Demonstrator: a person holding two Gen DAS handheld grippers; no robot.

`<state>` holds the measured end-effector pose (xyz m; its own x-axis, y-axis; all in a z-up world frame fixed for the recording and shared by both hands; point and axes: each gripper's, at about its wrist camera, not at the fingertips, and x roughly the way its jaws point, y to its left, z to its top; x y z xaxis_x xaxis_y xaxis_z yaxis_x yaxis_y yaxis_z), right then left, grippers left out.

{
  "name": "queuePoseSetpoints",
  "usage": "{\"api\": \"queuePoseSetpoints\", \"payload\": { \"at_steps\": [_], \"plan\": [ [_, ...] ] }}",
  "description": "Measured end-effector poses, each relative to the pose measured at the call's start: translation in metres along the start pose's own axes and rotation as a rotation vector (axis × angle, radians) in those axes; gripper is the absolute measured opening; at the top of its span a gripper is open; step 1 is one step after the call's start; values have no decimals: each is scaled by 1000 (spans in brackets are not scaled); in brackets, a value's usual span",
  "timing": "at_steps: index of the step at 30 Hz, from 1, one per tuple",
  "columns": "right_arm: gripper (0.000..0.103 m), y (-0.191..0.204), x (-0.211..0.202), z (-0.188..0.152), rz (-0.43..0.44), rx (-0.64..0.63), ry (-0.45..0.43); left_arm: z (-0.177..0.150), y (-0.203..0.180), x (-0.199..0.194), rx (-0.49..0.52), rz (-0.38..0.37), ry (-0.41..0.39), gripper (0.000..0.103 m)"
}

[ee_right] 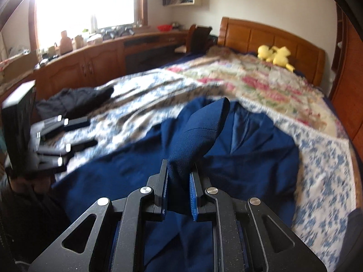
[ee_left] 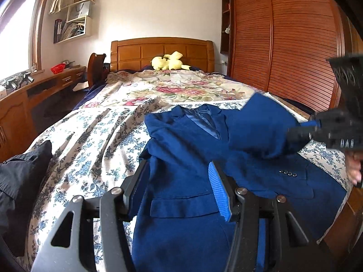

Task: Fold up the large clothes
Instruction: 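Release the sleeve and lift the right gripper away from the jacket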

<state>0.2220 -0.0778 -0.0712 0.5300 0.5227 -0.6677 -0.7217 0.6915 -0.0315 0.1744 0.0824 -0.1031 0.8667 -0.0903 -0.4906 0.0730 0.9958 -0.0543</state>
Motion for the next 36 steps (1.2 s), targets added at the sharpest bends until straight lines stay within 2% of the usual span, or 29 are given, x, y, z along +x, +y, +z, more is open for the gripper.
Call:
{"api": "queuePoseSetpoints", "payload": {
  "at_steps": [6, 16, 18, 20, 21, 25, 30, 36],
  "plan": [
    [14, 7, 9, -25, 13, 9, 40, -1, -3, 3, 10, 1, 9, 53],
    [18, 20, 17, -42, 49, 35, 65, -2, -3, 4, 9, 3, 10, 53],
    [28, 23, 20, -45, 52, 31, 77, -1, -3, 4, 8, 4, 11, 53],
    [29, 27, 19, -47, 79, 32, 71, -2, -2, 3, 4, 2, 9, 53],
    [33, 29, 19, -47, 83, 27, 69, -2, -2, 3, 5, 3, 10, 53],
    [37, 32, 20, -49, 57, 5, 63, -3, 0, 2, 4, 4, 11, 53],
    [37, 21, 40, -57, 24, 40, 80, -6, 2, 0, 5, 10, 19, 53],
    [37, 14, 78, -79, 22, 69, 143, -16, 1, -2, 13, 27, 42, 53]
  ]
}}
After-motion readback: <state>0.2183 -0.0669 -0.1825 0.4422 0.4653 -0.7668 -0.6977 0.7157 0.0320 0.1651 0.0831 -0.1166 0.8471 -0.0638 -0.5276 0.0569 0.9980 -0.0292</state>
